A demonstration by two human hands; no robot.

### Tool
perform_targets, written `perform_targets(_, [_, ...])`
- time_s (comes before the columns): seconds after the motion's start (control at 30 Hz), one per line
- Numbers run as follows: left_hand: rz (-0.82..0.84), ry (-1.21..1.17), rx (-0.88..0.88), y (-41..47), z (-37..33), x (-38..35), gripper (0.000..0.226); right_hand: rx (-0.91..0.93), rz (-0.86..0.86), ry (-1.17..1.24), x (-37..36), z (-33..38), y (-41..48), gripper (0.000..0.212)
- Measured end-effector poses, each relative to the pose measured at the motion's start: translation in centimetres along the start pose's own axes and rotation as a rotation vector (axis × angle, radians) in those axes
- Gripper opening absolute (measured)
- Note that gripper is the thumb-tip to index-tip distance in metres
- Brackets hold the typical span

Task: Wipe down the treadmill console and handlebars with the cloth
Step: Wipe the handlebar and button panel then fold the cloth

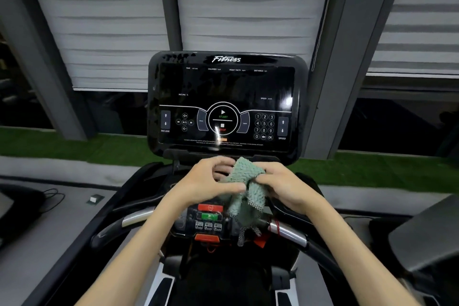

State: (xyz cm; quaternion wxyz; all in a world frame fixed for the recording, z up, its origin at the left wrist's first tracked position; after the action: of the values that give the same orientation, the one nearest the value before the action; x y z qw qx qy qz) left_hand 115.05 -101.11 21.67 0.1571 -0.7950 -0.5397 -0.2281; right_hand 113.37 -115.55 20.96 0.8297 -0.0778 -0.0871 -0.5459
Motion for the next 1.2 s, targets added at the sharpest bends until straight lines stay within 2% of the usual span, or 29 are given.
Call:
perform_targets(0.1, [-0.001, 0.025, -0.020, 0.0, 0.5, 0.5, 0.022, -0.040, 0.046, -0.028, 0.2, -0.1, -0.2, 0.031])
perform_targets(0.27, [-0.045, 0.216, -0.118, 0.5, -0.1, 2.1, 0.045, -0.023, 0.005, -0.537, 1.3, 0.1, 0.1, 0.020])
perform_targets(0.33, [-0.095, 0.278, -0.160, 0.6, -0.6, 3.1, 0.049, -0.002, -0.056, -0.635, 1.7, 0.1, 0.5, 0.022])
perform_targets(0.4, [-0.141, 0.296, -0.201, 0.6, -1.3, 4.0, 0.050, 0.022, -0.103, -0.623, 1.7, 0.5, 0.7, 0.031])
perform_targets(0.57, [-0.272, 0.156, -0.196, 0.7, -1.5, 6.2, 0.042, 0.045, -0.156, -0.382, 1.5, 1.7, 0.7, 0.048])
perform_targets(0.67, [-0.300, 0.235, -0.243, 1.0, -2.0, 7.3, 0.042, 0.042, -0.263, -0.473, 1.8, 2.1, 0.4, 0.044])
perform_targets(0.7, [-0.268, 0.244, -0.261, 1.2, -2.2, 7.4, 0.040, 0.022, -0.285, -0.552, 1.9, 2.2, 0.3, 0.042])
perform_targets(0.77, [-0.104, 0.216, -0.336, 1.5, -3.1, 7.1, 0.028, -0.009, -0.288, -0.690, 1.6, 2.4, 0.4, 0.042])
perform_targets(0.8, [0.007, 0.201, -0.387, 1.4, -3.8, 6.6, 0.021, -0.001, -0.268, -0.712, 1.2, 2.8, 0.5, 0.049])
perform_targets(0.83, [0.113, 0.189, -0.424, 1.1, -4.5, 6.0, 0.016, 0.028, -0.225, -0.708, 0.5, 3.5, 0.8, 0.066])
perform_targets(0.87, [0.208, 0.176, -0.436, 0.9, -5.0, 5.5, 0.013, 0.068, -0.151, -0.660, -0.5, 4.3, 1.2, 0.085])
perform_targets(0.9, [0.286, 0.158, -0.432, 0.6, -5.4, 5.0, 0.012, 0.104, -0.052, -0.578, -1.7, 4.9, 1.6, 0.096])
perform_targets(0.93, [0.335, 0.143, -0.420, 0.5, -5.7, 4.9, 0.012, 0.130, 0.053, -0.487, -3.0, 5.5, 1.9, 0.093])
perform_targets(1.0, [0.364, 0.106, -0.387, 0.4, -5.9, 5.4, 0.013, 0.130, 0.194, -0.361, -4.9, 6.1, 2.4, 0.065])
perform_targets(1.07, [0.341, 0.033, -0.341, 0.4, -5.5, 6.7, 0.014, 0.119, 0.237, -0.310, -5.7, 6.1, 2.5, 0.044])
perform_targets(1.13, [0.356, -0.085, -0.280, 0.2, -4.4, 7.8, 0.014, 0.103, 0.248, -0.244, -5.9, 5.3, 2.5, 0.035])
perform_targets(1.2, [0.404, -0.222, -0.233, -0.1, -2.9, 8.4, 0.043, 0.100, 0.244, -0.162, -5.8, 4.9, 2.3, 0.031])
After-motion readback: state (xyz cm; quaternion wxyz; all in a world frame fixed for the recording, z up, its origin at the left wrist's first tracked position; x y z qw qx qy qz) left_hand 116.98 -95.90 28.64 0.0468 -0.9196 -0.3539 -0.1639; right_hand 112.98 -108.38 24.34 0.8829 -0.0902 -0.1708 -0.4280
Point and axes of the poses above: each hand's wrist, its own y-axis towards the middle knuckle, its own x-axis out of the back of the hand, z = x × y, the point moved 8 cm from there along y, towards the middle knuckle
